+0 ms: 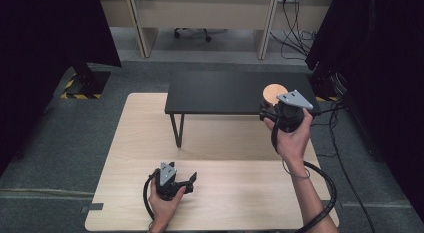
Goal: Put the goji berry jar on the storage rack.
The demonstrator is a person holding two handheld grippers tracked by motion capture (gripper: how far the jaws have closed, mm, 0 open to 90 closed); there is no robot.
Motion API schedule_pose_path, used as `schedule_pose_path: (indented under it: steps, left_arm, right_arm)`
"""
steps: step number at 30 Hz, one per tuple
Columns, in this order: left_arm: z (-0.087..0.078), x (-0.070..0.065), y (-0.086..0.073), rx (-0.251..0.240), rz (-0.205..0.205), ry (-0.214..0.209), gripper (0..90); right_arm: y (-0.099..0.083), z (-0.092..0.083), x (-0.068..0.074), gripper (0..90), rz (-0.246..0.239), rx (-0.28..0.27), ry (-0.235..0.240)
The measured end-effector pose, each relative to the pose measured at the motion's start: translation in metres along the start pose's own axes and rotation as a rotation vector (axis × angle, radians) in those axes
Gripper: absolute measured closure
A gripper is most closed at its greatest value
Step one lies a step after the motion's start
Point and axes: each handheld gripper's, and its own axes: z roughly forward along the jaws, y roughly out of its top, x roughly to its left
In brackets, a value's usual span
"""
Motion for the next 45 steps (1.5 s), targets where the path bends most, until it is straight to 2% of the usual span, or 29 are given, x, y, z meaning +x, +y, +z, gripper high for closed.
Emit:
schedule_pose_path:
  steps: [4, 5, 8, 10, 11, 15, 17, 21, 23, 25, 29, 45]
  left_arm:
    - [0.000, 0.000, 0.000, -0.001, 0.002, -0.001, 4.3]
    - [0.000, 0.000, 0.000, -0.001, 0.002, -0.001, 4.3]
    - [0.000, 0.000, 0.000, -0.001, 0.002, -0.003, 4.3]
    - [0.000, 0.000, 0.000, 0.000, 0.004, -0.004, 4.3]
    - [0.000, 0.000, 0.000, 0.000, 0.004, -0.004, 4.3]
    - [0.000, 0.000, 0.000, -0.001, 0.003, -0.005, 4.3]
    - [0.000, 0.000, 0.000, -0.001, 0.004, -0.006, 4.3]
    - [0.000, 0.000, 0.000, 0.000, 0.006, -0.006, 4.3]
    - [0.000, 0.000, 0.000, 0.000, 0.007, -0.006, 4.3]
    - [0.000, 0.000, 0.000, 0.000, 0.007, -0.006, 4.3]
    - [0.000, 0.000, 0.000, 0.000, 0.006, -0.009, 4.3]
    - [0.001, 0.001, 0.000, 0.001, 0.005, -0.009, 4.3]
  right_arm:
    - [0.010, 0.012, -0.002, 26.1, 0.000, 0.012, 0.011]
    - [0.015, 0.021, -0.005, 26.1, -0.005, 0.026, 0.032]
    - [0.019, 0.029, -0.008, 26.1, 0.004, 0.039, 0.048]
    - [0.021, 0.036, -0.010, 26.1, 0.014, 0.049, 0.056]
    - [0.021, 0.043, -0.013, 26.1, 0.043, 0.056, 0.066]
    - [0.019, 0.051, -0.017, 26.2, 0.064, 0.065, 0.080]
    - [0.020, 0.051, -0.018, 26.1, 0.065, 0.065, 0.083]
    - [0.017, 0.053, -0.019, 26.3, 0.036, 0.053, 0.091]
    - [0.015, 0.054, -0.021, 26.3, 0.049, 0.048, 0.099]
    - [0.010, 0.056, -0.030, 26.3, 0.095, 0.036, 0.122]
    - [0.002, 0.055, -0.030, 26.4, 0.088, 0.007, 0.126]
    - [0.003, 0.056, -0.031, 26.3, 0.092, 0.014, 0.131]
